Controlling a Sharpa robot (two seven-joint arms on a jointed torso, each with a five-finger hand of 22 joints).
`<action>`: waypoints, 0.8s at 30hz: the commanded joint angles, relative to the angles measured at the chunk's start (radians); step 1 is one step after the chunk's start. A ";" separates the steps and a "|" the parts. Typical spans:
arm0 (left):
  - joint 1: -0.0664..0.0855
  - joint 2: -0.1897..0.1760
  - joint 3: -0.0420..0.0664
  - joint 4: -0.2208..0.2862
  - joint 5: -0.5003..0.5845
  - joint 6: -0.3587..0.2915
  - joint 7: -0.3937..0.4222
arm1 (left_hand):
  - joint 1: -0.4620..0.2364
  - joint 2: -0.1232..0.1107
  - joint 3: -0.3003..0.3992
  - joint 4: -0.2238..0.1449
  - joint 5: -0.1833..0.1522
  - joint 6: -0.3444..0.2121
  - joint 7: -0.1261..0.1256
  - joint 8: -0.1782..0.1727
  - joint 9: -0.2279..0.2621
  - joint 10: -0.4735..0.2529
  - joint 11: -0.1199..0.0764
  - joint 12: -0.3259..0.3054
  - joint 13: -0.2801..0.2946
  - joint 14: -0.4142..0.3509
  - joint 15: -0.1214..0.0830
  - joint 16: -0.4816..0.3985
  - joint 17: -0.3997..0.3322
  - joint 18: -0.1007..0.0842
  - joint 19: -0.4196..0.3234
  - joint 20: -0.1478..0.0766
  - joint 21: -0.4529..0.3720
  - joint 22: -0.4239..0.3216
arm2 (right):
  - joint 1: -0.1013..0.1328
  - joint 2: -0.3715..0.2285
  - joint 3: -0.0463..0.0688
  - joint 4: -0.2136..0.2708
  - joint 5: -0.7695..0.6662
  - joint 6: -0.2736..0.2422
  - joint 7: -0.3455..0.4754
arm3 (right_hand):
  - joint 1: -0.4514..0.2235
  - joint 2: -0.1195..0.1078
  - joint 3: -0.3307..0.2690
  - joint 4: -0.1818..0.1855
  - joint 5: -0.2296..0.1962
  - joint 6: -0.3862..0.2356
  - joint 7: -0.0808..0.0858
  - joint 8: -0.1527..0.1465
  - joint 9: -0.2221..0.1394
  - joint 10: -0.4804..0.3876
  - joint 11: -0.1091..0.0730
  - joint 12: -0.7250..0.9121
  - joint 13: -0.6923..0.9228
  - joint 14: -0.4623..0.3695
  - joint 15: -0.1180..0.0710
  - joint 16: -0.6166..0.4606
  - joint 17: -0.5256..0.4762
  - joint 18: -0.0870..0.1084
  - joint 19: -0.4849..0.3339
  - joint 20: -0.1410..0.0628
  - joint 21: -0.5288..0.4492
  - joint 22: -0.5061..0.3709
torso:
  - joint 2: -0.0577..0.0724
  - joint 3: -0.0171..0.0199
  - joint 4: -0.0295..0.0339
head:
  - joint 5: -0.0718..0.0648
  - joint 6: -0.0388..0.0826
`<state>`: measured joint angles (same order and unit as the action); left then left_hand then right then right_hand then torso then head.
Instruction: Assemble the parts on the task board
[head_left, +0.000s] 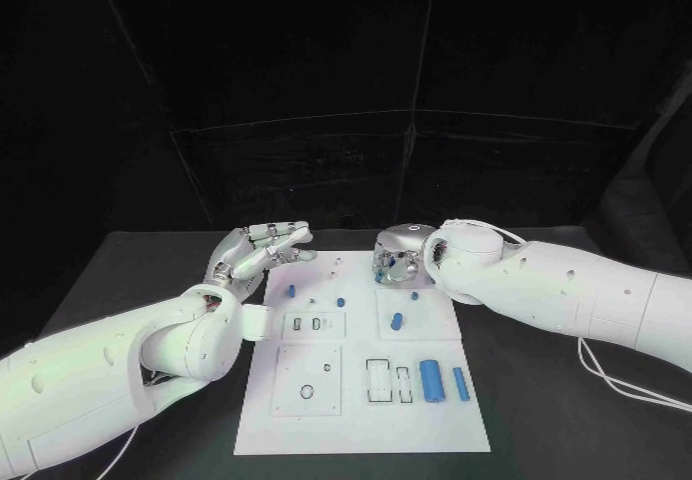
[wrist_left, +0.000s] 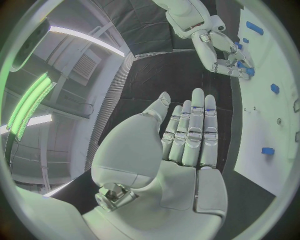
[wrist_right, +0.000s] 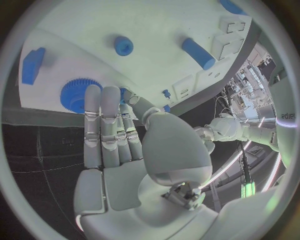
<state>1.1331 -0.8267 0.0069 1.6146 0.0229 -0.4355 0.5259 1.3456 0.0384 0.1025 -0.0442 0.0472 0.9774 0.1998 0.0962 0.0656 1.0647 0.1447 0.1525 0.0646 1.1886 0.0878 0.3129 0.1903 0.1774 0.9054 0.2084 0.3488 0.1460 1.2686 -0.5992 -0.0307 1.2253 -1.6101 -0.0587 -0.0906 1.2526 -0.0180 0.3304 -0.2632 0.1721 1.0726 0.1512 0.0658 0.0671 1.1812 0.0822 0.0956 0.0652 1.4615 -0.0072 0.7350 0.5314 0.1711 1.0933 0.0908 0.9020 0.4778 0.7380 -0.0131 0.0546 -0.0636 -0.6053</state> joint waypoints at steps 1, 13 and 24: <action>0.001 -0.002 0.001 0.006 -0.008 0.015 0.002 | -0.010 0.003 0.009 -0.001 0.004 0.001 0.007 -0.004 -0.001 -0.008 0.003 -0.006 -0.001 0.007 -0.001 -0.005 0.001 0.007 0.007 -0.002 -0.001 -0.002 | 0.002 0.001 0.001 -0.003 -0.007 0.021 0.011 | -0.006 0.005 0.011 0.002 -0.001 0.010 0.001 0.005 0.001 0.010 -0.001 0.002 0.000 0.018 -0.003 0.023 0.020 0.013 -0.008 0.001 0.011 0.005 | 0.004 -0.0004 -0.0003 | 0.000 0.001; 0.001 -0.001 0.001 0.002 -0.008 0.017 0.000 | -0.011 0.004 0.010 -0.001 0.004 0.000 0.008 -0.007 -0.001 -0.011 0.004 -0.010 -0.001 0.007 0.000 -0.007 0.002 0.007 0.007 -0.002 -0.001 -0.003 | 0.002 0.014 0.000 -0.022 -0.005 0.022 0.024 | -0.023 0.011 0.034 0.030 -0.048 0.026 -0.004 0.007 0.002 0.024 -0.006 0.005 0.000 0.012 -0.005 0.081 0.067 0.013 -0.016 0.001 0.033 0.017 | 0.008 -0.0008 0.0037 | 0.001 -0.003; 0.001 -0.003 0.001 -0.001 -0.008 0.016 -0.001 | -0.011 0.003 0.010 -0.002 0.004 -0.001 0.009 -0.008 -0.002 -0.012 0.005 -0.011 -0.001 0.007 0.000 -0.008 0.003 0.006 0.008 -0.002 -0.002 -0.003 | 0.002 0.003 0.000 0.004 0.010 -0.062 0.038 | -0.014 0.015 0.057 0.039 -0.059 0.042 -0.009 0.011 0.003 0.036 -0.011 0.008 0.001 0.013 -0.009 0.131 0.113 0.013 -0.018 -0.001 0.047 0.024 | 0.010 0.0007 0.0013 | 0.006 -0.001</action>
<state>1.1332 -0.8290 0.0069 1.6133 0.0223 -0.4320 0.5209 1.3420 0.0421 0.1053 -0.0470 0.0472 0.9774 0.1998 0.0922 0.0657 1.0610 0.1483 0.1431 0.0647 1.1885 0.0878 0.3089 0.1924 0.1775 0.9053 0.2084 0.3487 0.1438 1.2701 -0.5941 -0.0305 1.2202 -1.6083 -0.0639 -0.0700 1.2392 -0.0051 0.3822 -0.2225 0.1177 1.1082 0.1403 0.0737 0.0693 1.2131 0.0715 0.0995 0.0650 1.4652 -0.0110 0.8623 0.6415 0.1711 1.0791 0.0911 0.9439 0.5013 0.7469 -0.0136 0.0569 -0.0600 -0.6064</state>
